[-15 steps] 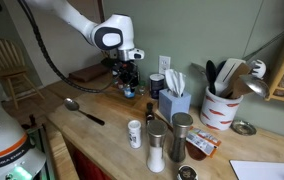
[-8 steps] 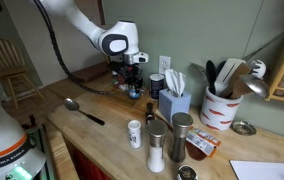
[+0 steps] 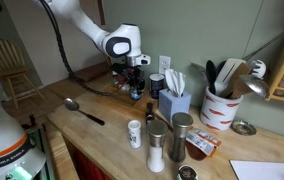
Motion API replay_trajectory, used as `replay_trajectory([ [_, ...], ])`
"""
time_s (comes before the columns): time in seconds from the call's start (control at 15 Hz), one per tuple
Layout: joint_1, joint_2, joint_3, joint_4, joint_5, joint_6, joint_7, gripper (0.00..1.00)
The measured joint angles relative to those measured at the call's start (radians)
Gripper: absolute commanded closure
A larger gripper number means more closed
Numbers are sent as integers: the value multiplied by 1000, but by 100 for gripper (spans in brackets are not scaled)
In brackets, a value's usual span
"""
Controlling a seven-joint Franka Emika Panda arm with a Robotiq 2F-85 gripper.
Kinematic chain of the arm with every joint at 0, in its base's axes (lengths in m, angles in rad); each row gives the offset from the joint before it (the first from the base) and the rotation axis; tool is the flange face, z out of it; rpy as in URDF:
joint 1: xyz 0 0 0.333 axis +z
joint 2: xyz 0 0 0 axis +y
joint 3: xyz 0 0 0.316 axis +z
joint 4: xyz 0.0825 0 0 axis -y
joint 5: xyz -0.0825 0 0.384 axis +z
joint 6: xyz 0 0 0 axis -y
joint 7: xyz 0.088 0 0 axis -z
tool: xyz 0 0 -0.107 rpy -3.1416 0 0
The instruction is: Lift the glass jug with the golden lid and put it on the tray second row to the right
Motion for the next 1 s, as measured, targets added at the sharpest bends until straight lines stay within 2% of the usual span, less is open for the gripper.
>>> replay_trajectory([
  [0.6,-1,11,-2,16,-8,-9,13,61],
  [1.0,-6,19,-5,16,-20,-61,13,61],
])
